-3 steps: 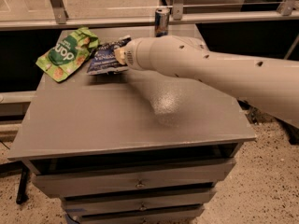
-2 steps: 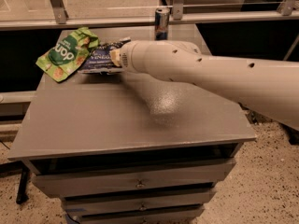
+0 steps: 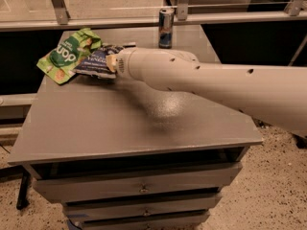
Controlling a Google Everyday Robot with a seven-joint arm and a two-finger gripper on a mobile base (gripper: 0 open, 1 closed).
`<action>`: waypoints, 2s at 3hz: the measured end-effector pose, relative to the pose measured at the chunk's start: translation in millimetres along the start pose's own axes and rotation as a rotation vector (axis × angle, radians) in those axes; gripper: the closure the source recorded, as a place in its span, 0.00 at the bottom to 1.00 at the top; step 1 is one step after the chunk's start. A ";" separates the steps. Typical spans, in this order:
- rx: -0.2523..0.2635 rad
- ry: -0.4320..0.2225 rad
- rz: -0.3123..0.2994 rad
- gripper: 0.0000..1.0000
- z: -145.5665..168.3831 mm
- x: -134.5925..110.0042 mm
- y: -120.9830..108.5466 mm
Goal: Move blue chip bag near green rice chip bag
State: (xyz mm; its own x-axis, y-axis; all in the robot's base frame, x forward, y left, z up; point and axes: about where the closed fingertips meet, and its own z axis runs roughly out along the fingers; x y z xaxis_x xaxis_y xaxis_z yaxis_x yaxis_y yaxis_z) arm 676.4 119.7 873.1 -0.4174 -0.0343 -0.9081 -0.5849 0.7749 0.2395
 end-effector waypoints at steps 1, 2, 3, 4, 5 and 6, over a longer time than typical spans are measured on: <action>-0.012 -0.004 0.035 0.15 -0.9 3.4 7.7; -0.021 -0.007 0.057 0.00 -3.5 5.5 13.0; -0.033 -0.006 0.053 0.00 -10.2 4.9 18.2; -0.038 0.003 -0.001 0.00 -30.8 2.0 19.3; -0.079 0.035 -0.044 0.00 -51.6 4.1 22.1; -0.189 0.096 -0.057 0.00 -79.1 23.7 43.3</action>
Offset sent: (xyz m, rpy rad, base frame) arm -0.0174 0.0026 -0.0057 0.0759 0.0515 -0.0059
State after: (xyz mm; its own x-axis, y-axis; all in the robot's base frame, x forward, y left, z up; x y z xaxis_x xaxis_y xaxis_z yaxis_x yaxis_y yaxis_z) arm 586.1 102.5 889.1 -0.4390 -0.1422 -0.8871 -0.7256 0.6384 0.2568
